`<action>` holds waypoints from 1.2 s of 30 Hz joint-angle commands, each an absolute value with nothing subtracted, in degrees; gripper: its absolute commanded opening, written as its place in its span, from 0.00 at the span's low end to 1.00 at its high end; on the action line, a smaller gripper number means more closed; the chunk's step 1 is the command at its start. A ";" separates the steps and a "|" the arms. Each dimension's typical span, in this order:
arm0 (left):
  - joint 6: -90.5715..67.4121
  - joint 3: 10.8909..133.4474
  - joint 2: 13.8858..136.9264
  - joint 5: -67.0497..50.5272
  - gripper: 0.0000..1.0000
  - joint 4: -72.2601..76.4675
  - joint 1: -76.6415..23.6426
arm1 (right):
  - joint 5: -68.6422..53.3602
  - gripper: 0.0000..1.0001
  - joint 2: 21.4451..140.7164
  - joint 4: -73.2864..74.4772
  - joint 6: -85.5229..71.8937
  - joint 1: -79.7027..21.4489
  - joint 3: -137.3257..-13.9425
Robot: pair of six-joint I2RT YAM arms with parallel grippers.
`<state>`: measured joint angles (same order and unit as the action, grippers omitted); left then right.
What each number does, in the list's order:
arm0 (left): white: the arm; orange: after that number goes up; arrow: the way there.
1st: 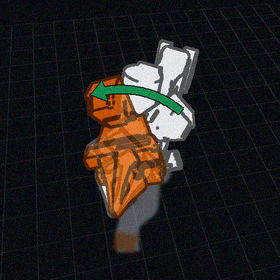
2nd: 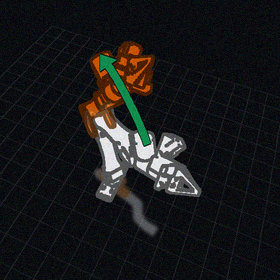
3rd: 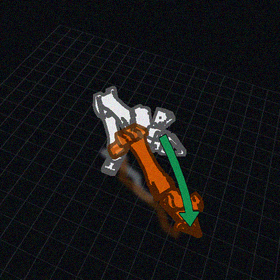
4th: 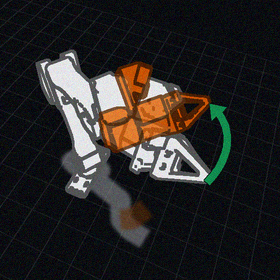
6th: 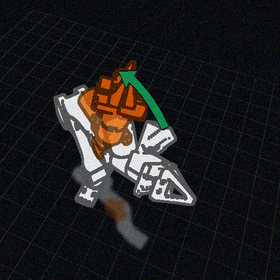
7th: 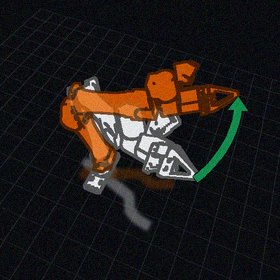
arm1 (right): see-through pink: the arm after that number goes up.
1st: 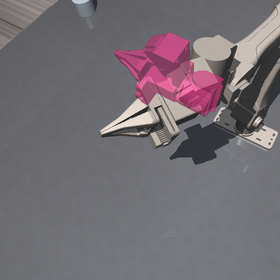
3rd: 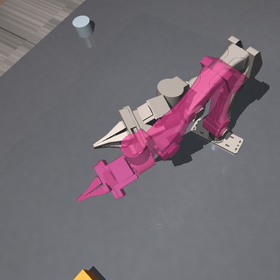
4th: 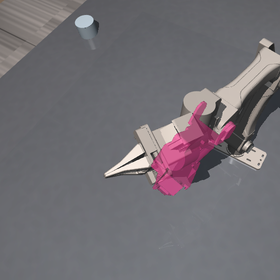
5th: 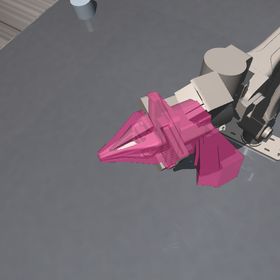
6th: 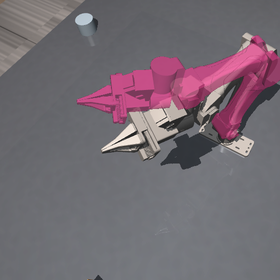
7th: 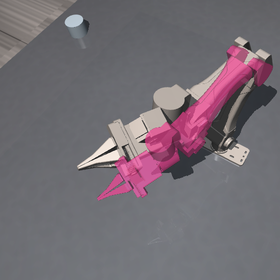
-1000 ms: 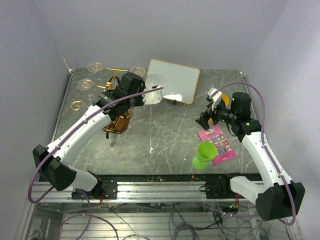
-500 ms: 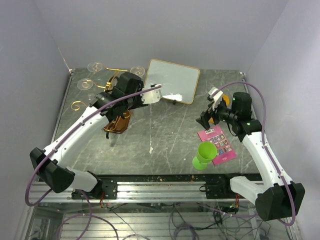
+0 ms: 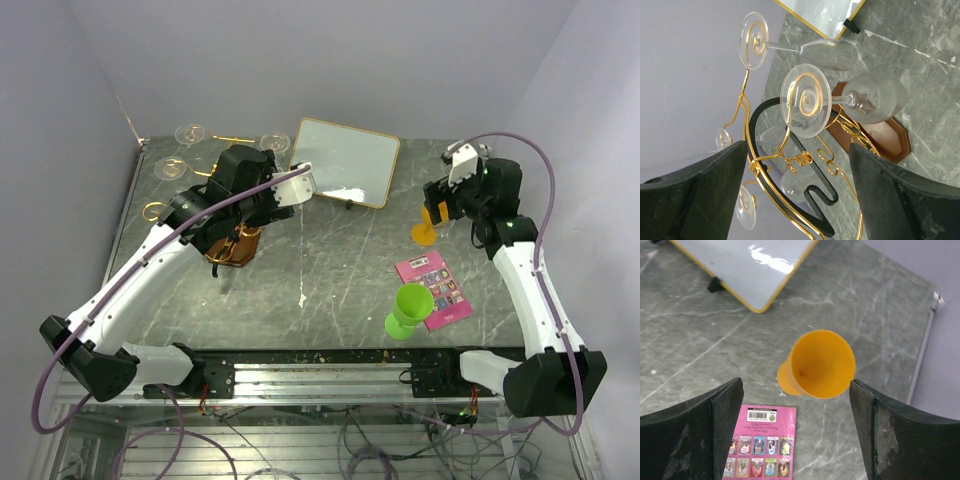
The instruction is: Place the wine glass upside down on the wine glass rack
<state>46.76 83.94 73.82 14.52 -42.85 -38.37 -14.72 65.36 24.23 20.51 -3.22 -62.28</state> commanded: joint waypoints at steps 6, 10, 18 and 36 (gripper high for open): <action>44.61 85.40 70.64 13.71 0.93 -41.02 -38.65 | -8.27 0.79 74.76 28.61 16.25 4.67 -70.12; 45.03 84.54 70.36 13.75 0.94 -40.57 -38.60 | -9.13 0.72 78.95 30.19 16.49 6.49 -71.71; 45.28 83.84 70.44 14.54 0.94 -40.25 -38.47 | -11.52 0.60 84.11 30.93 16.94 7.03 -73.11; 46.34 84.34 71.73 15.18 0.94 -39.91 -38.47 | -14.50 0.17 91.73 35.53 19.62 7.04 -79.28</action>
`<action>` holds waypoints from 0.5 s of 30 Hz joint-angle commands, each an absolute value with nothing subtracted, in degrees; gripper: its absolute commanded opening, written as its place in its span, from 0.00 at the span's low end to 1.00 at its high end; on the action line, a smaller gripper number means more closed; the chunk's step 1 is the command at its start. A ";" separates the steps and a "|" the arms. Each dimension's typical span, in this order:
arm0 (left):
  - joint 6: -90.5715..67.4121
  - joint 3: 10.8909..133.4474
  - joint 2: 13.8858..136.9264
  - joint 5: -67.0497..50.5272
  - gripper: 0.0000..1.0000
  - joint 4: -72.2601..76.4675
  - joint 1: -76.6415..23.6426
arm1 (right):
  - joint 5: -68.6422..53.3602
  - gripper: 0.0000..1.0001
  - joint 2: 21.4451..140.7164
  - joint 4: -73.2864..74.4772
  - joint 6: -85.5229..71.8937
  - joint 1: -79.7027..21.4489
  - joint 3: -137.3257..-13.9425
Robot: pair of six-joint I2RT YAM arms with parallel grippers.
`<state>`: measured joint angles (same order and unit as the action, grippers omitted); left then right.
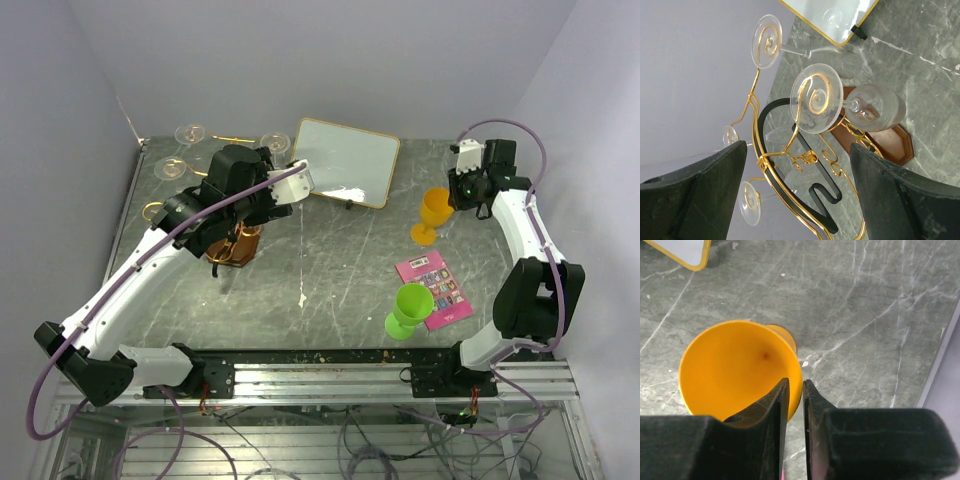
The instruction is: Place the wine glass upside down on the wine glass rack
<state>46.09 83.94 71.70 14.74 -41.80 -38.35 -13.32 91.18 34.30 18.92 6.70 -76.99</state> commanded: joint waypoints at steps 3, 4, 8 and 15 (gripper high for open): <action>46.29 84.16 71.69 15.29 0.94 -39.83 -38.46 | -14.74 0.10 92.22 35.81 19.90 7.03 -79.96; 46.18 84.04 71.59 15.34 0.95 -39.77 -38.49 | -14.73 0.08 92.32 35.97 19.98 7.03 -80.24; 45.23 83.91 71.38 16.11 0.95 -39.34 -38.42 | -15.00 0.00 92.01 36.57 20.02 7.03 -81.65; 39.35 85.98 70.65 16.51 0.99 -38.37 -37.95 | -20.80 0.00 88.55 38.46 19.51 7.03 -86.08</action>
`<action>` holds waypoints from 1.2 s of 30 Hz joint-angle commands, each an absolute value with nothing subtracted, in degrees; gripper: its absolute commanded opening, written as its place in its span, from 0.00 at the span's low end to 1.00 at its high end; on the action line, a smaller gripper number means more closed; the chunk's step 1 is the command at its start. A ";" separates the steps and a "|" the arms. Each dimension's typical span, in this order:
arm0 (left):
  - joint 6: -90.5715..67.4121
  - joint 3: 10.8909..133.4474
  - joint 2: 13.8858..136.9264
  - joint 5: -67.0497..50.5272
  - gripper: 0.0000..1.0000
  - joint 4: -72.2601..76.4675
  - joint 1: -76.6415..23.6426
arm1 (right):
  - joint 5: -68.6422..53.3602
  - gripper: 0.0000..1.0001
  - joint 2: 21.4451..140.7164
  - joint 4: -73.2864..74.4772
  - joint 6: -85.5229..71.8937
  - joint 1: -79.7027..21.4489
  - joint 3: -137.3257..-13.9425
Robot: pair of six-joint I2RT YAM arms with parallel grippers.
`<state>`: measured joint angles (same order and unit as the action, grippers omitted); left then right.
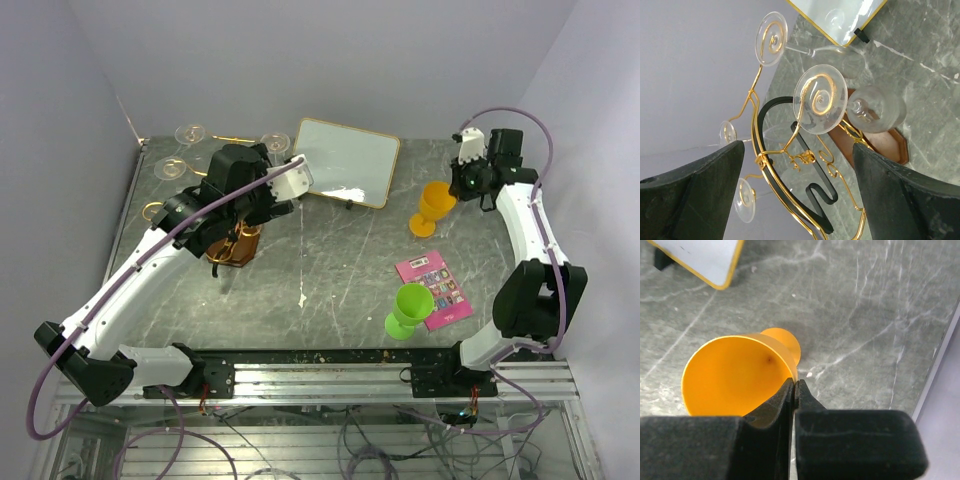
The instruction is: Place the wine glass upside down on the wine glass rack
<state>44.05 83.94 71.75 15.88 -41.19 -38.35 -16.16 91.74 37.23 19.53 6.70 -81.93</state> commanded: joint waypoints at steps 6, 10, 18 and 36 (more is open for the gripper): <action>31.23 89.76 69.82 10.50 0.99 -39.10 -35.26 | -27.28 0.00 83.74 37.97 17.19 6.98 -89.86; 23.78 91.36 68.76 4.11 1.00 -38.14 -31.60 | -30.56 0.00 80.55 35.81 14.24 6.70 -91.89; 3.48 90.83 67.55 -12.55 0.96 -32.49 -23.35 | -41.50 0.00 75.74 25.03 3.51 4.77 -93.69; -25.58 87.37 73.64 -27.66 0.91 -19.41 -20.54 | -46.11 0.00 75.66 9.66 -10.63 -10.67 -94.81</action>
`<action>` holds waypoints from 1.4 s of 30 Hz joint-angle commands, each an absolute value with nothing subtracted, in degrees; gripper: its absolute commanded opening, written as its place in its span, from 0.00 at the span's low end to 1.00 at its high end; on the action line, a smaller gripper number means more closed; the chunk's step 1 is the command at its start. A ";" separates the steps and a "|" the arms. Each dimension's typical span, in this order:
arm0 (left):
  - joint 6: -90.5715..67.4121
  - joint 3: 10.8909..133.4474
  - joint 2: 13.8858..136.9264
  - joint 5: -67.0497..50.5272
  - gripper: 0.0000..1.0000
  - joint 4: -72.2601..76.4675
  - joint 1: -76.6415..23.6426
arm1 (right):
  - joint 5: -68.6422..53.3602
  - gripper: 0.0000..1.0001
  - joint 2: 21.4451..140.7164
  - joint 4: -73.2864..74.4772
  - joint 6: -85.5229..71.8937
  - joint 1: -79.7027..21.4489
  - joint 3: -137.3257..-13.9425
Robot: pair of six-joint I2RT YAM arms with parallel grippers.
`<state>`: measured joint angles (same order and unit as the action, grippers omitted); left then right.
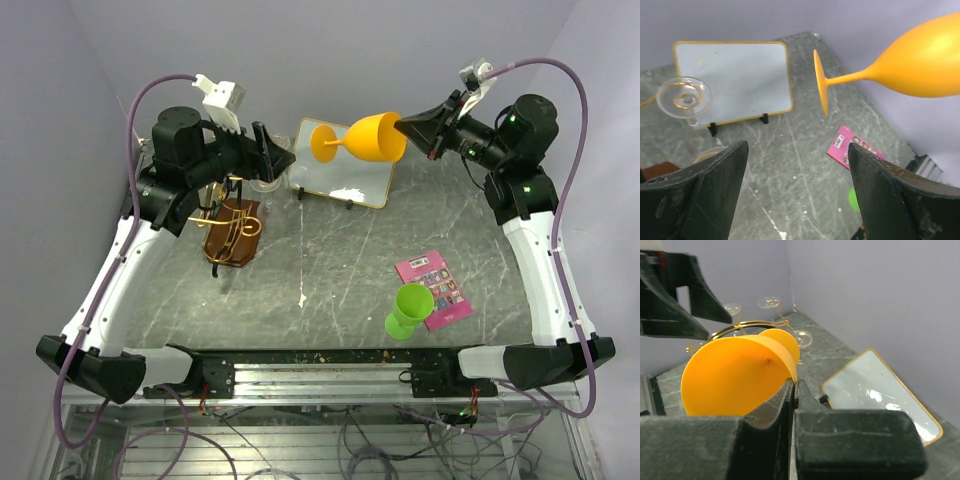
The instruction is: Place the wine glass upside down on the wine glass rack
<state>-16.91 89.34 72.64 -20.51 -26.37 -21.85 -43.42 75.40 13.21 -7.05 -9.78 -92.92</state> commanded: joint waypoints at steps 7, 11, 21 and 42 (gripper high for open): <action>-30.79 86.17 76.86 -34.41 0.89 -14.46 -20.47 | -48.43 0.00 76.18 9.11 -11.13 -11.98 -94.55; -32.34 86.10 78.73 -35.97 0.80 -13.39 -20.48 | -49.73 0.00 76.27 8.20 -11.68 -12.37 -93.97; -34.35 85.18 80.42 -38.30 0.42 -10.87 -20.46 | -48.25 0.00 75.70 8.61 -10.01 -12.57 -92.42; -28.15 86.22 77.78 -33.95 0.07 -15.35 -19.77 | -46.23 0.40 73.93 12.85 -3.26 -12.80 -90.88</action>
<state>-31.27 85.17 80.29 -35.55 -14.00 -20.53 -47.86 75.88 11.66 -6.17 -12.56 -91.22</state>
